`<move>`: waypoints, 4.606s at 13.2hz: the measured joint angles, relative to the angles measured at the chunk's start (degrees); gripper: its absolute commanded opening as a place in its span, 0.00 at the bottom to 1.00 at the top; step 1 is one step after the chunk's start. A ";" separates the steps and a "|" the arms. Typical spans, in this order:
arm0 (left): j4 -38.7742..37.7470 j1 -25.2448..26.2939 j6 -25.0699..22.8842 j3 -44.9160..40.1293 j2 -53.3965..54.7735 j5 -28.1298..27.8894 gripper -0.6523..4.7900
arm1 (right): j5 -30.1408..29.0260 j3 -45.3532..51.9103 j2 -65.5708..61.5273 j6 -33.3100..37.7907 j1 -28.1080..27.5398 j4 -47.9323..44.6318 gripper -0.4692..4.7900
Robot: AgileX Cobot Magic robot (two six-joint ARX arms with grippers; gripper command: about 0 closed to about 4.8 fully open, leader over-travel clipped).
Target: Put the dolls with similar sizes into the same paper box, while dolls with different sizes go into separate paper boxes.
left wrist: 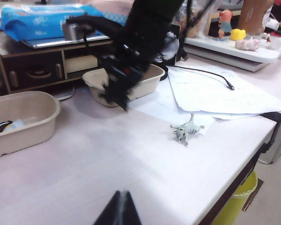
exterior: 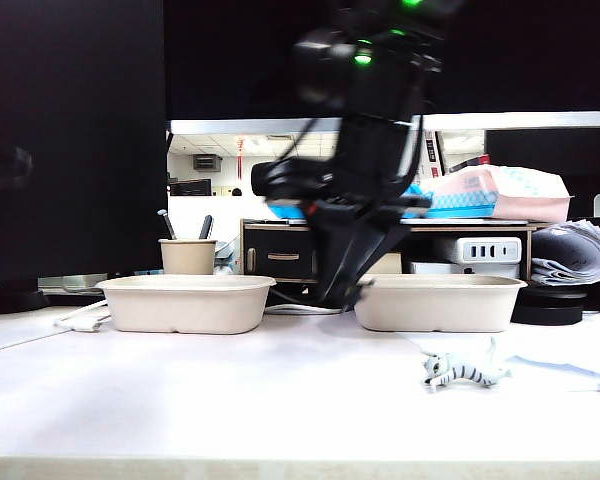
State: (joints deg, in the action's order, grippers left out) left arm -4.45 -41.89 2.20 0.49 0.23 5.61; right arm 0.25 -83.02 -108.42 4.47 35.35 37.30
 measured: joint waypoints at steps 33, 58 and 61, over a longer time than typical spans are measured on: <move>-1.01 -6.34 0.00 0.00 22.32 -0.46 0.11 | 5.11 7.48 0.46 -25.51 1.79 21.55 0.19; -1.18 20.31 0.00 0.00 -0.04 -0.15 0.11 | 11.13 -11.19 -3.76 -12.83 -12.26 1.42 0.21; -1.22 27.23 0.00 0.00 -0.04 -0.17 0.11 | 7.34 -12.35 4.37 -10.36 -12.31 1.75 0.08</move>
State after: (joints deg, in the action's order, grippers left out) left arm -5.67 -14.66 2.20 0.49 0.19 5.43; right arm 7.60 -95.37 -104.05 -5.89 23.05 39.05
